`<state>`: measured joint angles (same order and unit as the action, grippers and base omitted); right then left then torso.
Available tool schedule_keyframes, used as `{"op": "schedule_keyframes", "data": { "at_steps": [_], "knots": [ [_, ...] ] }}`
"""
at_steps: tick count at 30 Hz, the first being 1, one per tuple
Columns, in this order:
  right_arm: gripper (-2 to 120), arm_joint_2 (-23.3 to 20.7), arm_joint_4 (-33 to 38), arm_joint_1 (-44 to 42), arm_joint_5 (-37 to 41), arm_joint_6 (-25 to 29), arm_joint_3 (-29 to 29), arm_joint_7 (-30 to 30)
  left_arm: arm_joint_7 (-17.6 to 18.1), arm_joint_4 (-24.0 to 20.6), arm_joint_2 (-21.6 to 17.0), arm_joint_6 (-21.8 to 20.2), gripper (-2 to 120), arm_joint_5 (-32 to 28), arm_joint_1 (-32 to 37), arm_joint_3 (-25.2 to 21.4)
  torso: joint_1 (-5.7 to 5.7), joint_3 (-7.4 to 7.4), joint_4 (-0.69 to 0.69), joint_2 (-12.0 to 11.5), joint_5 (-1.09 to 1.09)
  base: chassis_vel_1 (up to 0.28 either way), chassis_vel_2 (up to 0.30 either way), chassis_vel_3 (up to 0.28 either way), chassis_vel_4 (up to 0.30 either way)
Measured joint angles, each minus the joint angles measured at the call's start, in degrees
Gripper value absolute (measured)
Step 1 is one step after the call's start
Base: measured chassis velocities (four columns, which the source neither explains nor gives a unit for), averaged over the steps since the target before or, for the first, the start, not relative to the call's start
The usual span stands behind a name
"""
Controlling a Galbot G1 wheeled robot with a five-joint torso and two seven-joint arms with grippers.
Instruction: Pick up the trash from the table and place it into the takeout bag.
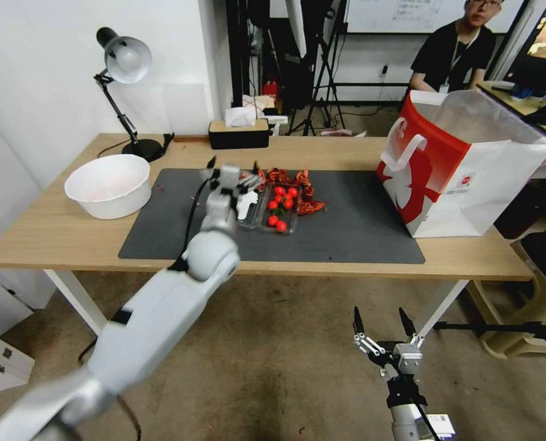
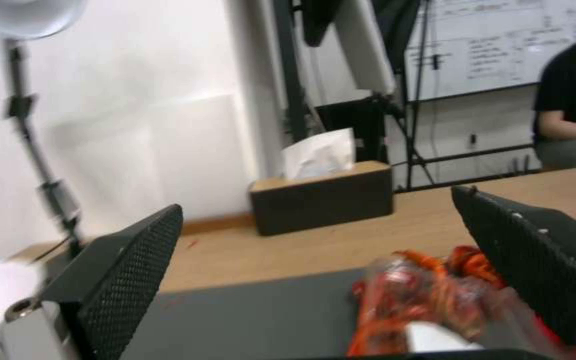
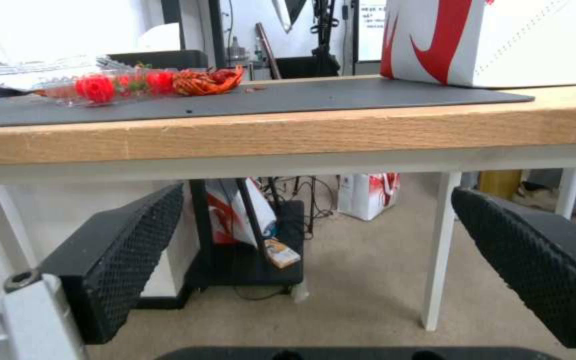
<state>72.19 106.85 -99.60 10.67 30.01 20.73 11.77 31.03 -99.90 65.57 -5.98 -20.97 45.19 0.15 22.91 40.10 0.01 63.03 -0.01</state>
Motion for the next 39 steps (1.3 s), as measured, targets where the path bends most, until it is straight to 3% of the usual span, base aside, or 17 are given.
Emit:
{"op": "schedule_keyframes", "data": {
  "at_steps": [5, 18, 39],
  "knots": [
    [100, 0.4, -0.5, 0.2, 0.0, 0.0, -0.1, 0.0, -0.9, -3.0, 0.1, 1.9, 100, 1.2, 7.1, -4.9, 0.00, 0.00, 0.01, 0.0, 0.00, 0.000, 0.000, 0.000, 0.000],
    [100, 0.6, -0.8, 0.0, -0.1, 0.3, 0.1, 0.0, -2.4, -5.5, 1.4, 5.3, 100, 5.8, 18.8, -11.0, 0.01, 0.00, 0.00, 0.0, 0.00, 0.000, 0.000, 0.000, 0.000],
    [100, 0.6, 0.2, -0.9, -0.4, 0.6, -0.3, -0.1, -3.1, -9.1, 2.8, 7.6, 100, 10.1, 27.4, -14.4, 0.00, 0.00, 0.00, 0.0, 0.01, 0.000, 0.000, 0.000, 0.000]
  ]
}}
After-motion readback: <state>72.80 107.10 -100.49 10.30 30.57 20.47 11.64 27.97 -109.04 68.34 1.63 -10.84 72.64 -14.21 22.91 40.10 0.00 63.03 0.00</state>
